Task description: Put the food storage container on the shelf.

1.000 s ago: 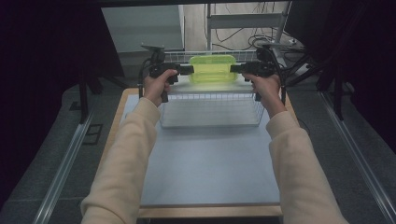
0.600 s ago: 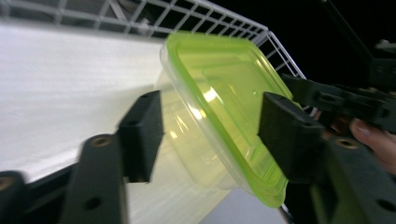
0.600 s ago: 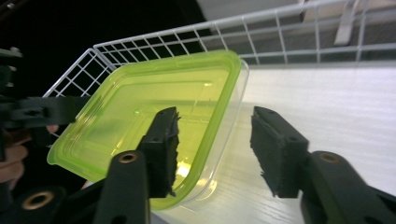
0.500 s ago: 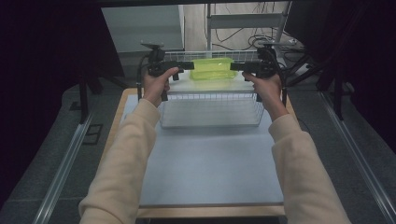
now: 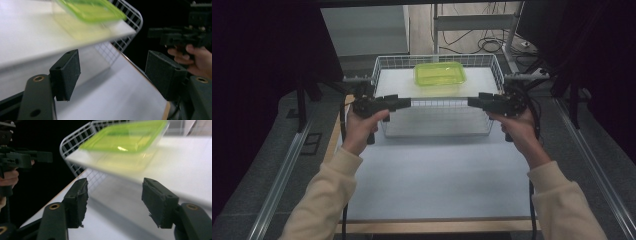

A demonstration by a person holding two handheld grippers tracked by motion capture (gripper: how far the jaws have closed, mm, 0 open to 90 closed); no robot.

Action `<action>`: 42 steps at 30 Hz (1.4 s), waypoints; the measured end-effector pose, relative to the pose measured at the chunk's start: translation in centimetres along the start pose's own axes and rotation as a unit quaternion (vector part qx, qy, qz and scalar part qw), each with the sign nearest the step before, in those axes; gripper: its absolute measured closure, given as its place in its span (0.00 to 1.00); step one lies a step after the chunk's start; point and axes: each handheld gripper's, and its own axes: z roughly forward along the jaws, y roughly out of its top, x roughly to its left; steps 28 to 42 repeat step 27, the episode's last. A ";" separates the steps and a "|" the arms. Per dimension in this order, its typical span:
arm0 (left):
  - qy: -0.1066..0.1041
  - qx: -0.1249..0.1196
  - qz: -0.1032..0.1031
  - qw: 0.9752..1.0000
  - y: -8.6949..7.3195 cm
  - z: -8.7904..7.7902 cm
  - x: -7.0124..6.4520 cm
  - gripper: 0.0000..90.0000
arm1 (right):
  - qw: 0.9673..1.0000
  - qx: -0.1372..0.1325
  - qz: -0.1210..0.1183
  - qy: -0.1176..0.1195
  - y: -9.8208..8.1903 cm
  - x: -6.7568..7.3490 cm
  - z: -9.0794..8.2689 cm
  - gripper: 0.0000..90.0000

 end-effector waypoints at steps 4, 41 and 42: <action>0.003 0.002 0.017 1.000 -3.2 -1.0 -1.0 0.31 | 1.000 0.001 -0.014 0.009 -3.3 0.2 -1.5 0.36; -0.003 0.057 -0.005 0.998 -14.2 0.0 -0.5 0.31 | 0.999 0.026 -0.023 0.014 -14.5 0.0 -2.3 0.31; -0.003 0.057 -0.005 0.998 -14.2 0.0 -0.5 0.31 | 0.999 0.026 -0.023 0.014 -14.5 0.0 -2.3 0.31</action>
